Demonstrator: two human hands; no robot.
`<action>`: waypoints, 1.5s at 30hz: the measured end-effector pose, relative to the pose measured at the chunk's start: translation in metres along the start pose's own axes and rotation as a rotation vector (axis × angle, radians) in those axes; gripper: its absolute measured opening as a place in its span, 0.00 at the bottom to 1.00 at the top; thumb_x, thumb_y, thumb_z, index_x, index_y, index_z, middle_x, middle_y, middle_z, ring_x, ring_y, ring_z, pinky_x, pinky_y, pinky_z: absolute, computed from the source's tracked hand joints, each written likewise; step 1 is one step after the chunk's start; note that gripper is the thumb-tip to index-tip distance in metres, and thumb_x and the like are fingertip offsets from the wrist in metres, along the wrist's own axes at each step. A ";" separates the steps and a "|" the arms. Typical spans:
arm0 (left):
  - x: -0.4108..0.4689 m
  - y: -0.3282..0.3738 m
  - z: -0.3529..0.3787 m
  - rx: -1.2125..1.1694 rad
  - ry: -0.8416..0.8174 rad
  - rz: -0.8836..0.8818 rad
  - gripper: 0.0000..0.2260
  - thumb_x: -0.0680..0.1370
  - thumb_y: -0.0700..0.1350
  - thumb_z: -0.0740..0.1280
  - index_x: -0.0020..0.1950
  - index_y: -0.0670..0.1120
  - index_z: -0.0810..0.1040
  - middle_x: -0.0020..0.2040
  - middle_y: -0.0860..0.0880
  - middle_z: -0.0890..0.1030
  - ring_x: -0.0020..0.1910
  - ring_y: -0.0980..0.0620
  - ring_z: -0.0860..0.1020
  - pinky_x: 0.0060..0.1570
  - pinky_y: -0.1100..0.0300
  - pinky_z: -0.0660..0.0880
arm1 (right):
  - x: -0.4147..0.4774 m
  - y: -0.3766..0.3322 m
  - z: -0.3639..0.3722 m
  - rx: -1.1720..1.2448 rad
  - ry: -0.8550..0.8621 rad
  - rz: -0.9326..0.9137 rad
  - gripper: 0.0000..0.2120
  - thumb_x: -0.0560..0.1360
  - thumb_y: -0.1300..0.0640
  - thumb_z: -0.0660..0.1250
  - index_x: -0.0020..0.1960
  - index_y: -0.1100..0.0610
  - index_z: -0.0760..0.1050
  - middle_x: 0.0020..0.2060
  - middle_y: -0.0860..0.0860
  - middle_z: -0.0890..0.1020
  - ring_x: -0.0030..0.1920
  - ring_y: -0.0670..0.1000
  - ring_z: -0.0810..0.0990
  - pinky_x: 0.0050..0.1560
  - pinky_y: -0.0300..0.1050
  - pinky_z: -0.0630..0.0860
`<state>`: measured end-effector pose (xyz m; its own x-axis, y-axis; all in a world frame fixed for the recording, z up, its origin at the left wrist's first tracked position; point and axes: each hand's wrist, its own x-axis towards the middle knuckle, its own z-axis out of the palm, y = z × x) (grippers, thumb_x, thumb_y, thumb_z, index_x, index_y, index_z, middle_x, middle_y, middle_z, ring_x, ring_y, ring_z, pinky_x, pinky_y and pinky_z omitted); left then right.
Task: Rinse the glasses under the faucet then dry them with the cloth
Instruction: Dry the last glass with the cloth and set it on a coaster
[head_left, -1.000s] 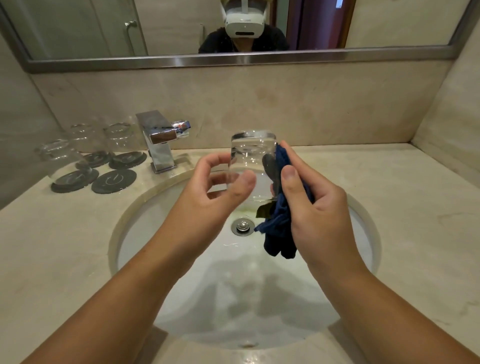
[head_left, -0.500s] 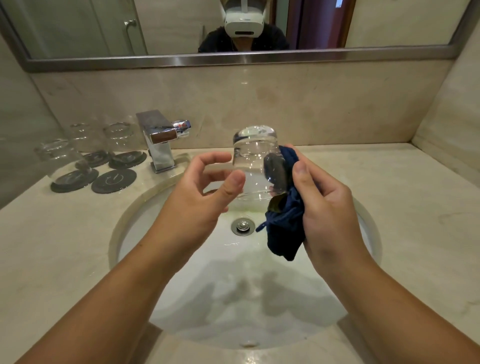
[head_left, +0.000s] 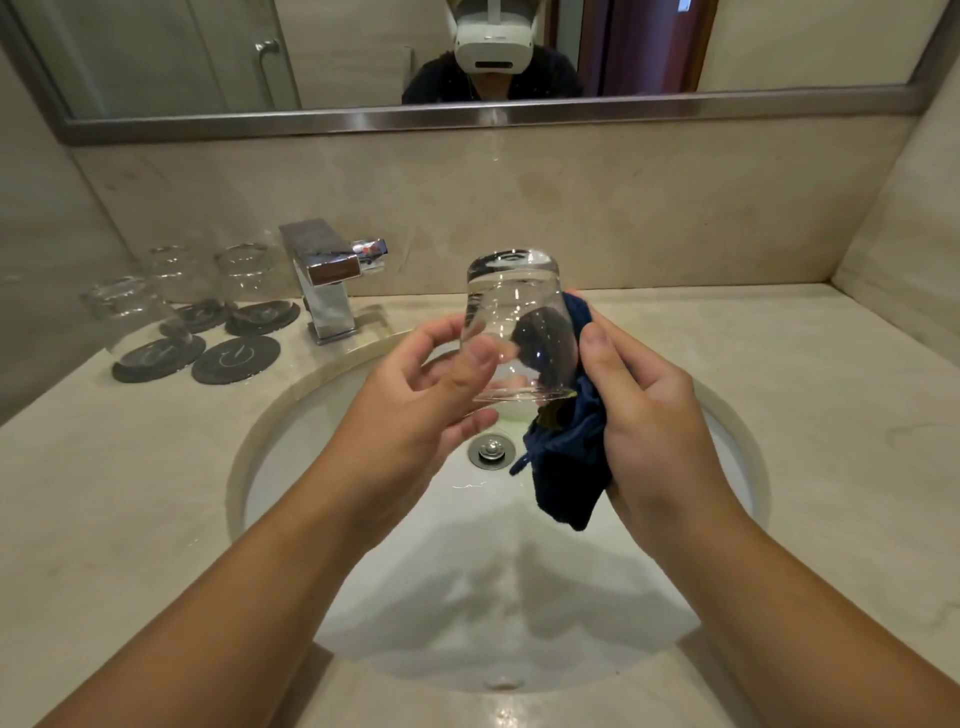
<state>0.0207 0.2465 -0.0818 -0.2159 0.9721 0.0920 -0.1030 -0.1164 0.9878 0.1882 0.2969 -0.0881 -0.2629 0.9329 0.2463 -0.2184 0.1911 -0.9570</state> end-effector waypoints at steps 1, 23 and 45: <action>0.000 0.001 -0.001 0.010 -0.028 -0.007 0.24 0.75 0.55 0.71 0.70 0.51 0.77 0.62 0.49 0.87 0.60 0.48 0.87 0.57 0.56 0.79 | 0.002 0.002 -0.001 0.023 -0.008 0.025 0.15 0.88 0.53 0.60 0.67 0.48 0.83 0.57 0.50 0.89 0.59 0.51 0.86 0.69 0.64 0.78; 0.001 0.001 -0.004 0.055 -0.054 -0.017 0.37 0.66 0.66 0.82 0.70 0.53 0.75 0.63 0.49 0.87 0.61 0.48 0.86 0.56 0.56 0.81 | 0.003 0.001 -0.004 0.024 0.015 0.059 0.14 0.87 0.52 0.62 0.67 0.49 0.83 0.54 0.49 0.89 0.55 0.50 0.87 0.66 0.65 0.79; 0.001 0.000 -0.002 0.218 0.006 0.027 0.23 0.72 0.69 0.74 0.65 0.65 0.80 0.58 0.60 0.86 0.57 0.61 0.85 0.54 0.57 0.76 | 0.000 -0.001 -0.004 -0.073 0.073 -0.058 0.14 0.87 0.53 0.63 0.69 0.43 0.81 0.53 0.49 0.89 0.48 0.43 0.87 0.49 0.42 0.83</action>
<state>0.0187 0.2470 -0.0816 -0.2220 0.9678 0.1187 0.1150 -0.0950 0.9888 0.1921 0.2984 -0.0876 -0.1819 0.9389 0.2922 -0.1612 0.2647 -0.9508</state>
